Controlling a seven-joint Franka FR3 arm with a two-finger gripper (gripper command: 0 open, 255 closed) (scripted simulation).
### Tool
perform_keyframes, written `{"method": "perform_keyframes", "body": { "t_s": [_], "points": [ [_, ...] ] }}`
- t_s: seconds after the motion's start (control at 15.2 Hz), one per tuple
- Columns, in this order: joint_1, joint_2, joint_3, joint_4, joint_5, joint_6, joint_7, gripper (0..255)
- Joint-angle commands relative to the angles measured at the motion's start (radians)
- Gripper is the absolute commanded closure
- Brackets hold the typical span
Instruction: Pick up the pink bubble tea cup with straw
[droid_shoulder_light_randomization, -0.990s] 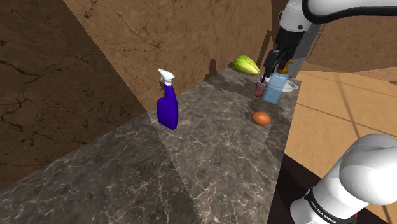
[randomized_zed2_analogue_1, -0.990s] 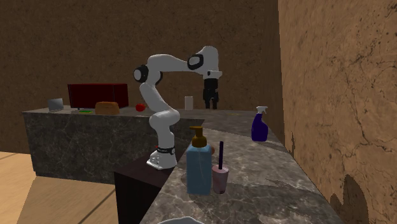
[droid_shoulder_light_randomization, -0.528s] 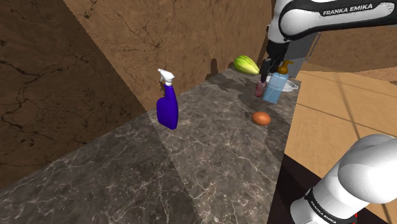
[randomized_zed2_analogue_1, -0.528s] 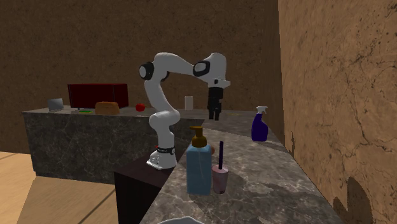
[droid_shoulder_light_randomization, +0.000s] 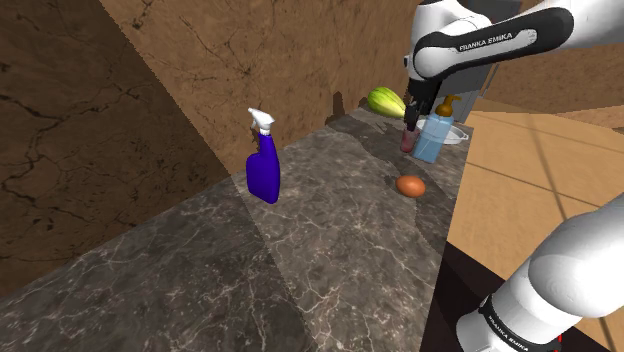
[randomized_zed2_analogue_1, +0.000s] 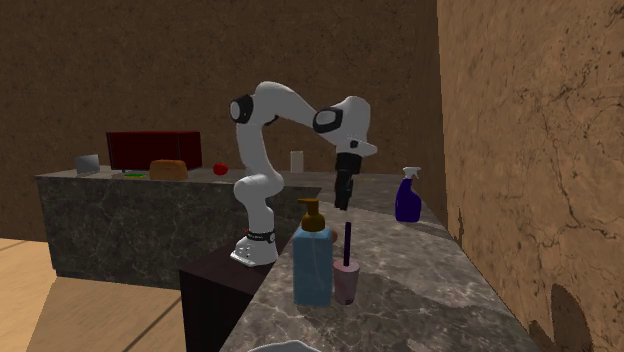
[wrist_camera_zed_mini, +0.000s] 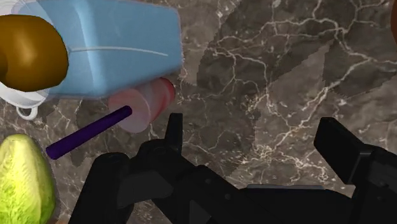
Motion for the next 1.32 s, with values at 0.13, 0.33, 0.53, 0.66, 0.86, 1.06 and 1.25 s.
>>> {"method": "perform_keyframes", "body": {
  "t_s": [0.13, 0.33, 0.53, 0.66, 0.86, 1.06, 1.25],
  "points": [
    [-0.024, 0.141, -0.031, 0.081, -0.055, 0.059, -0.063, 0],
    [-0.040, 0.247, -0.049, 0.155, -0.090, 0.090, -0.106, 0],
    [-0.056, 0.355, -0.064, 0.239, -0.120, 0.117, -0.148, 0],
    [-0.067, 0.428, -0.073, 0.302, -0.138, 0.131, -0.177, 0],
    [-0.078, 0.498, -0.081, 0.354, -0.154, 0.151, -0.196, 0],
    [-0.079, 0.513, -0.082, 0.336, -0.162, 0.180, -0.177, 0],
    [-0.080, 0.530, -0.084, 0.319, -0.171, 0.210, -0.158, 0]
  ]
}}
